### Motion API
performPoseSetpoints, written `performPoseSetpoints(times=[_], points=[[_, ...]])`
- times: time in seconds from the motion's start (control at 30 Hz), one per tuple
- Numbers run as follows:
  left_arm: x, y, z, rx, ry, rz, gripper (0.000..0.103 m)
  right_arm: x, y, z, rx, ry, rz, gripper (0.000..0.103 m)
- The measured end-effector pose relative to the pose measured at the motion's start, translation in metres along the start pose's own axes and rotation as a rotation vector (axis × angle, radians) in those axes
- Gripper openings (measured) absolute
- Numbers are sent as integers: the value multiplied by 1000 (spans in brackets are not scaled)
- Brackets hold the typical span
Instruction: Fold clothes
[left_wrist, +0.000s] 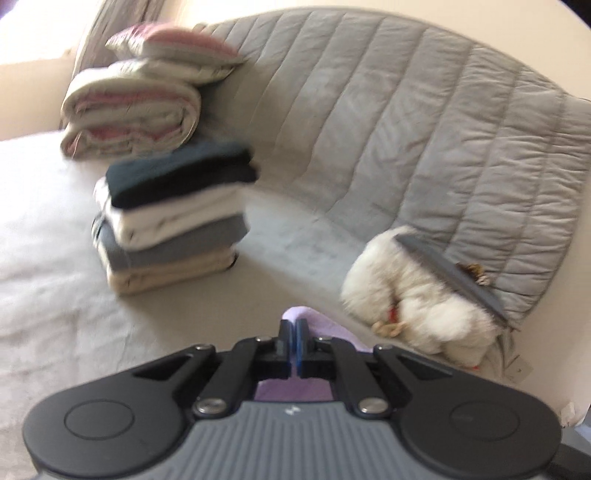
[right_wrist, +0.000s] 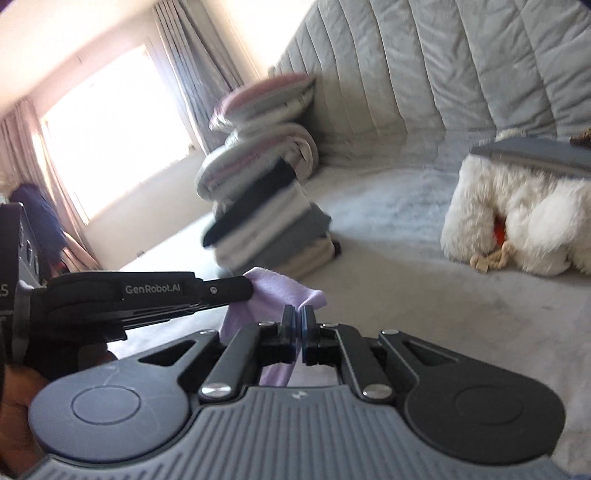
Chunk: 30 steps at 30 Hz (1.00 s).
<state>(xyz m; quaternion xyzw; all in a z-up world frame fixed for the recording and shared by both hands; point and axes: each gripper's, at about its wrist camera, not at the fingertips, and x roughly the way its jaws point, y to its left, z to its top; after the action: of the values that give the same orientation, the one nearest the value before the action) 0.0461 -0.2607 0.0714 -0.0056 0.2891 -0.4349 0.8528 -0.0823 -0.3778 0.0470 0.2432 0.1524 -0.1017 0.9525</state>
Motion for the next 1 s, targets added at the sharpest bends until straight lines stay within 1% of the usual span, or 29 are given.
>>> performPoseSetpoints(times=[0.13, 0.23, 0.37, 0.47, 0.57, 0.7, 0.9, 1.0], points=[[-27, -27, 8, 62, -33, -13, 2, -32, 3, 12, 28, -30, 30, 4], [-43, -46, 14, 112, -41, -19, 1, -56, 4, 21, 48, -48, 53, 4], [-53, -69, 17, 167, -30, -34, 2, -84, 5, 27, 48, -69, 66, 4], [-52, -83, 15, 200, -8, -38, 2, -92, -4, 26, 71, -49, 53, 4], [-43, -90, 6, 205, 35, -42, 2, -93, -19, 21, 103, -14, 24, 4], [-20, -98, -13, 219, 103, -31, 2, -88, -34, 6, 105, 47, -24, 4], [27, -100, -43, 202, 213, -17, 2, -65, -60, -21, 106, 149, -123, 4], [49, -99, -55, 190, 256, -9, 2, -53, -73, -31, 115, 195, -160, 4]])
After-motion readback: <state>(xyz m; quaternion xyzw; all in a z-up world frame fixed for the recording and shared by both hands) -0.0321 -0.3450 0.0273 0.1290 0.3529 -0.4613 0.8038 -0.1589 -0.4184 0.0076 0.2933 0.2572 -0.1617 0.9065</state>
